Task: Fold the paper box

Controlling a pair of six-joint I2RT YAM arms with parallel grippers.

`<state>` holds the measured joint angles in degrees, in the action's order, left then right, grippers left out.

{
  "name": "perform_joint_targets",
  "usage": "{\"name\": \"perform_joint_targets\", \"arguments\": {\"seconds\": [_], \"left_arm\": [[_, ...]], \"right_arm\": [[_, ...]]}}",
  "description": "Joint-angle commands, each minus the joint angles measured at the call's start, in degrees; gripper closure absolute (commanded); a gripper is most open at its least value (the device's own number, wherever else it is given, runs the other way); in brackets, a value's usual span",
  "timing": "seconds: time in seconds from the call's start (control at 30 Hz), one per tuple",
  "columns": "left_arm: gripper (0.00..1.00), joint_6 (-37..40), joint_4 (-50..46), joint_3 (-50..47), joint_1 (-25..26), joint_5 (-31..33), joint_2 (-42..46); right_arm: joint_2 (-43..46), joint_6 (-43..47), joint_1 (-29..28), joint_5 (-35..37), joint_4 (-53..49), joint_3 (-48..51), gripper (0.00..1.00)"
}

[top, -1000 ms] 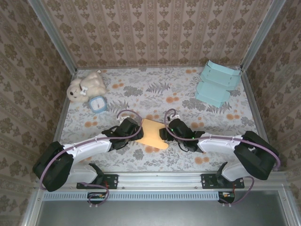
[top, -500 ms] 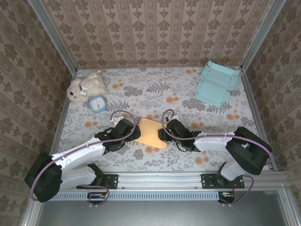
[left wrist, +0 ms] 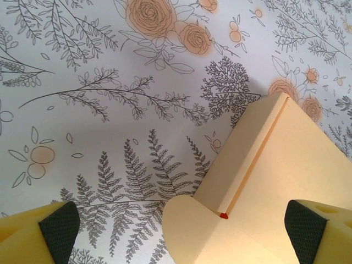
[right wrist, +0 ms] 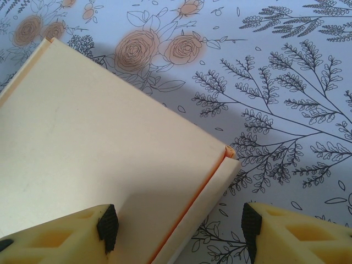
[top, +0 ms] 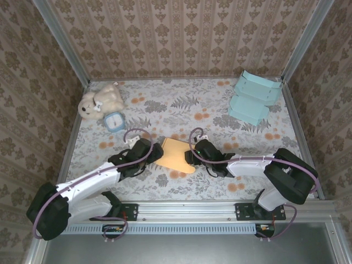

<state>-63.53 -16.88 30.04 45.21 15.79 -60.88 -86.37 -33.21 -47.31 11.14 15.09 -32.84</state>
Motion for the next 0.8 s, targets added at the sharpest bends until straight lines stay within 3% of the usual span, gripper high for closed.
{"name": "perform_joint_targets", "arguments": {"seconds": [0.0,0.33,0.77], "left_arm": [[0.0,-1.6,1.97,1.16,-0.37,-1.35,-1.72],[0.01,-1.26,5.37,3.46,0.33,-6.02,-7.76],[0.08,-1.58,6.0,5.11,3.04,-5.45,-10.46]], "right_arm": [[-0.4,0.95,-0.32,0.81,-2.51,-0.64,0.36],[-1.52,1.04,-0.25,0.86,-2.43,-1.19,0.36],[-2.09,1.21,-0.28,1.07,-2.26,-1.26,0.36]]}}
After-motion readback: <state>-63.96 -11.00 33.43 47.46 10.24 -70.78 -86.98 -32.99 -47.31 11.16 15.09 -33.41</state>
